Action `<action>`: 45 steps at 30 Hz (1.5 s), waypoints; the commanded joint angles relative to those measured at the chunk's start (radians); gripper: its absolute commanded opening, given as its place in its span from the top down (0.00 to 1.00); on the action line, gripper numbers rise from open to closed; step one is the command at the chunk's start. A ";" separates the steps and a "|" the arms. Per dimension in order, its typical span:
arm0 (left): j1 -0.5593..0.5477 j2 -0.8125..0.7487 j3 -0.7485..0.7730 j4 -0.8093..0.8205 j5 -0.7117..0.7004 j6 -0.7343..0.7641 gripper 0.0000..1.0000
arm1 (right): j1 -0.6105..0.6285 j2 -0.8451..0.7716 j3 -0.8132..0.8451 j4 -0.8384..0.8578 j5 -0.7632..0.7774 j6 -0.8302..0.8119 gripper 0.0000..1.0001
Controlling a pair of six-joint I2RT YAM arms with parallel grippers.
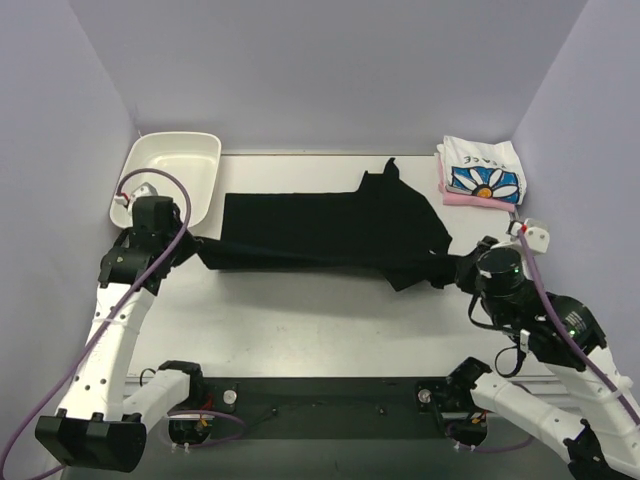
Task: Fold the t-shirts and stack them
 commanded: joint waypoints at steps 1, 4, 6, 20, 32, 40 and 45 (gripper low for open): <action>0.014 -0.019 0.113 0.017 -0.003 0.051 1.00 | -0.018 0.024 0.110 0.094 0.059 -0.155 1.00; 0.014 -0.013 0.144 0.058 0.044 0.062 1.00 | -0.018 0.037 0.142 0.169 0.030 -0.201 1.00; 0.014 -0.012 0.156 0.072 0.070 0.065 1.00 | -0.019 0.041 0.142 0.174 0.010 -0.215 1.00; 0.016 0.037 0.378 0.116 0.177 0.123 1.00 | -0.021 0.144 0.455 0.191 -0.022 -0.328 1.00; 0.014 0.175 1.011 0.277 0.525 0.192 1.00 | -0.021 0.412 1.197 0.185 -0.358 -0.511 1.00; 0.014 0.339 1.206 0.206 0.463 0.179 1.00 | -0.021 0.474 1.196 0.235 -0.205 -0.563 1.00; 0.016 0.450 1.112 0.293 0.460 0.152 1.00 | -0.127 0.644 1.294 0.287 -0.159 -0.576 1.00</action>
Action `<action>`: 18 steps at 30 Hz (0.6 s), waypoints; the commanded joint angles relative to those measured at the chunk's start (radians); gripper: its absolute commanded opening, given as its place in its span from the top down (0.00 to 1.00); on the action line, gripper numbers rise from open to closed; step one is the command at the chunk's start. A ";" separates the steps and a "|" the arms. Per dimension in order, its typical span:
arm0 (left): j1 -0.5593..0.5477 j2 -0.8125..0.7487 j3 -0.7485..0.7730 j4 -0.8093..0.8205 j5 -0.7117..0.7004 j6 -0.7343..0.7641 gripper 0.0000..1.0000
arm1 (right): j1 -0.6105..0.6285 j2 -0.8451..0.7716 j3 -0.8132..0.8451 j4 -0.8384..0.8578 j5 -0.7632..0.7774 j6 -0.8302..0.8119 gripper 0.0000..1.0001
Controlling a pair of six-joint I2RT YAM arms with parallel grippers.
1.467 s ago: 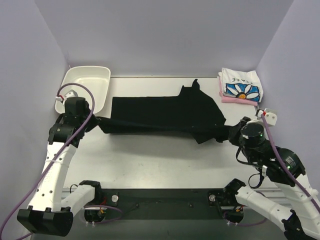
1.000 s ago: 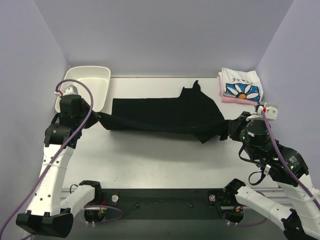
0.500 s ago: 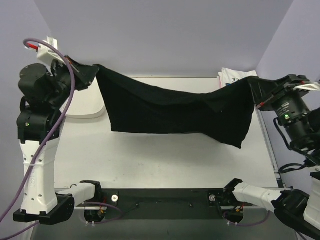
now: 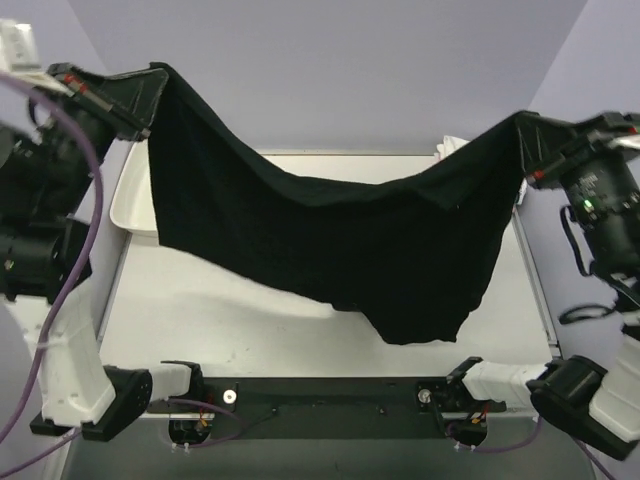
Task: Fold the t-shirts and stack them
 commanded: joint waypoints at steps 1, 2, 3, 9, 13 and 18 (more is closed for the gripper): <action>0.008 0.238 -0.038 0.053 -0.006 -0.038 1.00 | -0.152 0.252 0.107 0.107 -0.013 0.005 1.00; 0.014 0.278 -0.012 0.057 0.006 -0.043 1.00 | -0.209 0.294 0.138 0.107 -0.064 0.042 1.00; 0.016 0.326 0.081 0.050 0.010 -0.046 1.00 | -0.342 0.370 0.185 0.107 -0.114 0.146 1.00; 0.102 0.674 0.297 0.120 0.208 -0.202 1.00 | -0.633 0.564 0.141 0.372 -0.593 0.452 1.00; 0.163 0.791 0.297 0.498 0.324 -0.452 1.00 | -0.687 0.635 0.227 0.592 -0.698 0.530 1.00; 0.247 0.844 0.370 0.701 0.322 -0.621 1.00 | -0.815 0.640 0.261 0.845 -0.749 0.745 1.00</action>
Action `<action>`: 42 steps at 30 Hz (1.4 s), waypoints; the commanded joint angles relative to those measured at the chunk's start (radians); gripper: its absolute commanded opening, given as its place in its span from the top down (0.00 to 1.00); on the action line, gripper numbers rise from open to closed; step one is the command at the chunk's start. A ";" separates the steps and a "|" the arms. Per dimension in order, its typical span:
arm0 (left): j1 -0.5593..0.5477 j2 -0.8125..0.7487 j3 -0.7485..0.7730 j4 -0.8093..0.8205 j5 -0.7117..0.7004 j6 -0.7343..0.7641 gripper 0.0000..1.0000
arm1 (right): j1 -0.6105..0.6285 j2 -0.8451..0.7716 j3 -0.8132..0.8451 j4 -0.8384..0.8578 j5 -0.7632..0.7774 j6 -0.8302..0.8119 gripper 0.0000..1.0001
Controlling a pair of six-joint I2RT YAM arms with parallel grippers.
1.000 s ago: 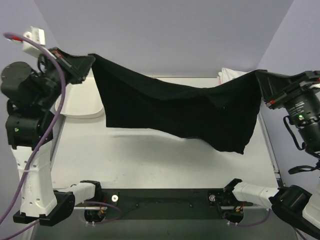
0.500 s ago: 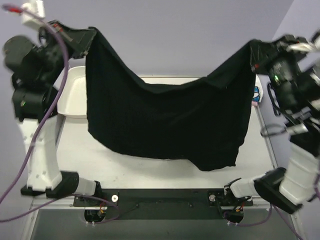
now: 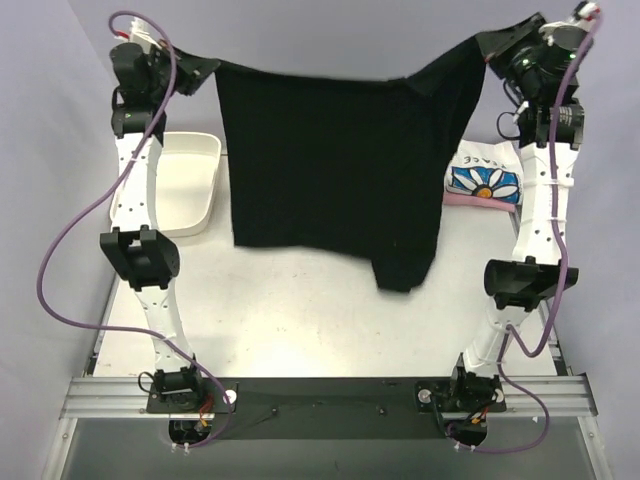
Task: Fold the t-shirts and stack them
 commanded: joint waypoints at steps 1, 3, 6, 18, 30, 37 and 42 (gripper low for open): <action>0.087 -0.055 0.129 0.412 0.077 -0.229 1.00 | -0.093 -0.122 0.102 0.459 -0.141 0.229 1.00; 0.098 -0.072 0.104 0.426 0.106 -0.235 1.00 | -0.097 -0.172 0.050 0.470 -0.184 0.212 1.00; 0.092 -0.118 0.056 0.412 0.142 -0.206 1.00 | -0.080 -0.280 -0.123 0.511 -0.228 0.194 1.00; -0.019 -0.665 -0.956 0.224 -0.025 0.199 1.00 | 0.017 -0.951 -1.392 0.504 -0.170 -0.058 1.00; -0.128 -1.182 -1.598 -0.118 -0.361 0.293 1.00 | 0.114 -1.355 -1.695 0.035 0.044 -0.165 1.00; -0.128 -1.347 -1.583 -0.279 -0.414 0.349 1.00 | 0.137 -1.441 -1.696 -0.172 0.045 -0.144 1.00; -0.128 -1.374 -1.578 -0.330 -0.417 0.372 1.00 | 0.137 -1.490 -1.699 -0.323 0.049 -0.170 1.00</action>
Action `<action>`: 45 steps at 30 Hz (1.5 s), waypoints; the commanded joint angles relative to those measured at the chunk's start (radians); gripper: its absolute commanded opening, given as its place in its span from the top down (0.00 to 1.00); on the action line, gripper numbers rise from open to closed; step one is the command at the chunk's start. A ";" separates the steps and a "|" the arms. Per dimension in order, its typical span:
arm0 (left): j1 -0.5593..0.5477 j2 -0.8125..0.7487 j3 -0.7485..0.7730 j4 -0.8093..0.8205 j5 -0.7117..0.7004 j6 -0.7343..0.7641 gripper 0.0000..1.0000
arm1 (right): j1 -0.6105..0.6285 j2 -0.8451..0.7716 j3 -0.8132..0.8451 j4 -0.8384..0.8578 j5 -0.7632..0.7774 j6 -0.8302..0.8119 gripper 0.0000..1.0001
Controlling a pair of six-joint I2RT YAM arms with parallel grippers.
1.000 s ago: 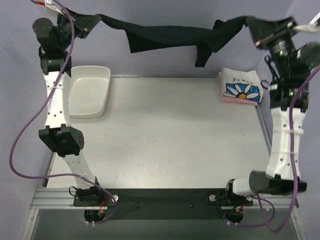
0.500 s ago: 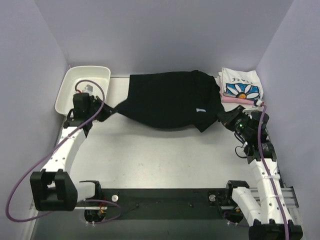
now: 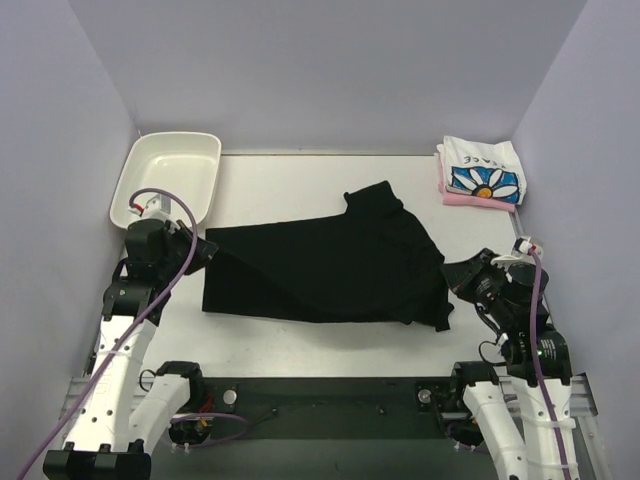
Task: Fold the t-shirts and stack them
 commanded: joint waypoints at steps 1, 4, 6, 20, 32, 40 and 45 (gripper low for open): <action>0.000 -0.014 0.026 -0.061 -0.030 0.050 1.00 | 0.004 -0.047 0.009 -0.161 0.031 -0.038 1.00; 0.000 -0.017 0.016 -0.058 -0.009 0.047 1.00 | 0.004 -0.071 0.001 -0.204 0.034 -0.042 1.00; 0.000 -0.025 0.007 -0.062 0.007 0.039 1.00 | 0.004 -0.073 0.001 -0.231 0.002 -0.044 1.00; 0.000 0.001 -0.042 0.071 0.083 -0.005 1.00 | 0.004 -0.039 0.026 -0.127 0.043 -0.003 1.00; 0.055 1.000 0.668 0.379 0.464 -0.287 1.00 | -0.001 0.927 0.695 0.327 0.039 0.070 1.00; 0.096 1.227 1.456 0.865 0.662 -0.608 1.00 | 0.012 0.895 1.147 0.489 -0.081 -0.067 1.00; 0.130 1.005 1.272 0.914 0.712 -0.509 1.00 | 0.012 0.638 0.925 0.562 -0.153 -0.125 1.00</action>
